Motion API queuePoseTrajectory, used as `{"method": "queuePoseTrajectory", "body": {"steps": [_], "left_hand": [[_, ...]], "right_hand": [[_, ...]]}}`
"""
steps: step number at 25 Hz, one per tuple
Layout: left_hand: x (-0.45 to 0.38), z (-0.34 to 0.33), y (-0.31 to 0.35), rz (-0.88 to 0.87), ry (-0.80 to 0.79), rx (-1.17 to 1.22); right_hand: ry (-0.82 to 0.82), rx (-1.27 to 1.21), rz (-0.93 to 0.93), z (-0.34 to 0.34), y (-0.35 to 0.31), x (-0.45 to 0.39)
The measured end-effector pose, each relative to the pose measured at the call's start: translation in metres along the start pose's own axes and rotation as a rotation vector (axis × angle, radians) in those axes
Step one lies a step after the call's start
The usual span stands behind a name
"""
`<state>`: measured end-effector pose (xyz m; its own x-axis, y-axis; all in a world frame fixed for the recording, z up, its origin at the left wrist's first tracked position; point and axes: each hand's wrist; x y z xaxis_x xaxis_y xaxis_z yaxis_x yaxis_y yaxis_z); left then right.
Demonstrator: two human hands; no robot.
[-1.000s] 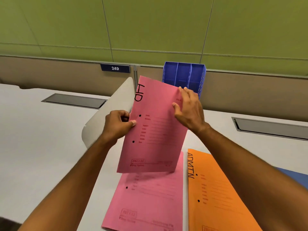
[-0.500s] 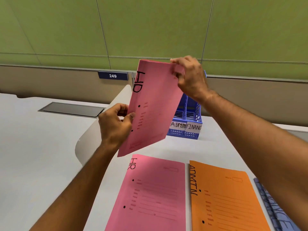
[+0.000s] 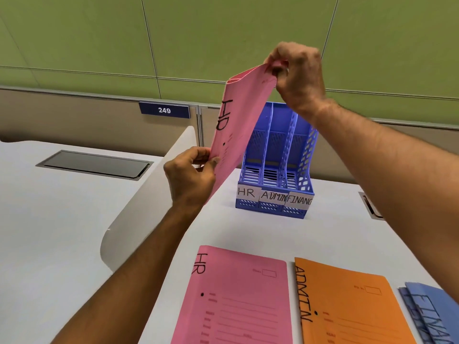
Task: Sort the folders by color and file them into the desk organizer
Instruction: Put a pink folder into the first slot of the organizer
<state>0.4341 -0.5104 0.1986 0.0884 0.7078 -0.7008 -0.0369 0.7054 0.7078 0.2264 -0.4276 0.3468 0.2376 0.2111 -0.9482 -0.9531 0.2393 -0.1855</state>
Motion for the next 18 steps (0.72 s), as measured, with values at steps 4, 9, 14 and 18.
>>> {"method": "queuePoseTrajectory", "body": {"steps": [4, 9, 14, 18], "left_hand": [[-0.014, -0.030, -0.010, -0.004, -0.016, 0.034], [-0.026, -0.075, -0.020, 0.018, -0.062, 0.062], [-0.032, -0.104, -0.031, 0.040, -0.074, 0.104], [-0.033, -0.124, -0.035, 0.050, -0.080, 0.117]], "right_hand": [[0.041, 0.024, 0.025, -0.016, 0.014, -0.014], [0.049, 0.094, 0.080, -0.032, 0.031, -0.033], [0.022, 0.123, 0.091, -0.049, 0.052, -0.041], [0.001, 0.122, 0.058, -0.062, 0.067, -0.044]]}}
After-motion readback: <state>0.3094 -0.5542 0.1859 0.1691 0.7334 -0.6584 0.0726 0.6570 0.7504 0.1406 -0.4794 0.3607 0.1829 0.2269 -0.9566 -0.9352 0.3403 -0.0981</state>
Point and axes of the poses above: each hand's wrist, its own x-axis away from the middle knuckle, its own z-axis out of the back of the hand, y = z × x, and after that the axes turned 15 degrees about y, right-handed
